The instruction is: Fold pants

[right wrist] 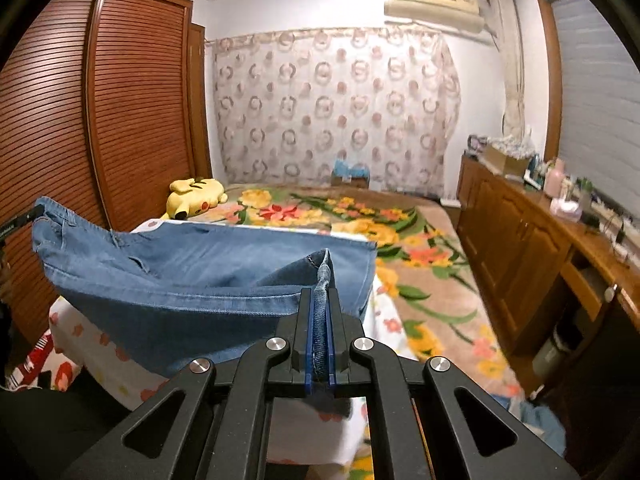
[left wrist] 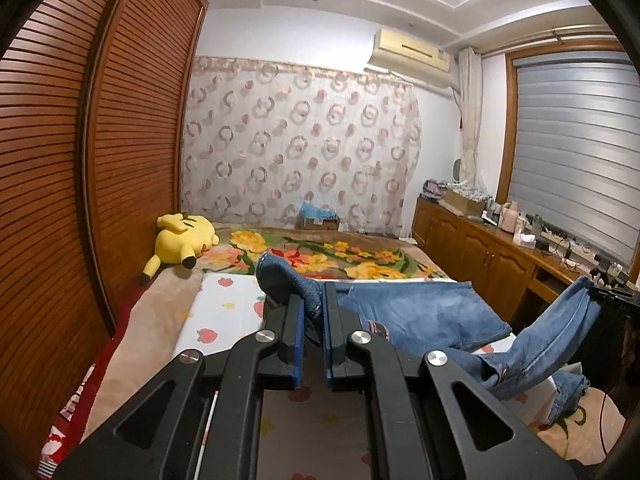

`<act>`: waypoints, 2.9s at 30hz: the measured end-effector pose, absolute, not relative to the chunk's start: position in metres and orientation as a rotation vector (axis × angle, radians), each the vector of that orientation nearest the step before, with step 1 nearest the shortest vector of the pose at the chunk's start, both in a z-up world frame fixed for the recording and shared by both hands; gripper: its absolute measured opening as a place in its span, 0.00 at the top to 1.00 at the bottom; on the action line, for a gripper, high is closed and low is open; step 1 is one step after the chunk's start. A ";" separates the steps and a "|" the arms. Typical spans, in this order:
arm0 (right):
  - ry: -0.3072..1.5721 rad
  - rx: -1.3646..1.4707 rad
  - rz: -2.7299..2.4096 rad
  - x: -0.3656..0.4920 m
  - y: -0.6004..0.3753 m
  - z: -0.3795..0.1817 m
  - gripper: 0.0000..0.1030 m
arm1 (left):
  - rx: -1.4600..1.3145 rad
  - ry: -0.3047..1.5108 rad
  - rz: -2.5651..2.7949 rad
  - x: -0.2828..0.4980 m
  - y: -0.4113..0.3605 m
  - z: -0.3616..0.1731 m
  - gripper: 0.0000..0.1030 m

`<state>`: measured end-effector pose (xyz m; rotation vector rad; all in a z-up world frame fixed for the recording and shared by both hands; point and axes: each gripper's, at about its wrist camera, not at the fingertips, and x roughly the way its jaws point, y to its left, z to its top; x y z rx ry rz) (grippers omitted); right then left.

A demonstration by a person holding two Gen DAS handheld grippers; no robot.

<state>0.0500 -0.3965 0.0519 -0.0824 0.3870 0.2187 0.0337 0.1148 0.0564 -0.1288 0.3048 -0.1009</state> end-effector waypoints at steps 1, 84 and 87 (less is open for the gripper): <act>0.380 -0.092 0.214 0.047 -0.395 0.053 0.96 | -0.129 0.300 -0.101 0.033 0.114 0.058 0.92; 0.298 -0.012 0.119 0.192 -0.382 0.040 0.99 | -0.033 0.479 -0.027 0.245 0.101 0.019 0.92; 0.319 -0.028 0.111 0.207 -0.378 0.036 0.99 | -0.028 0.505 -0.024 0.262 0.101 0.012 0.92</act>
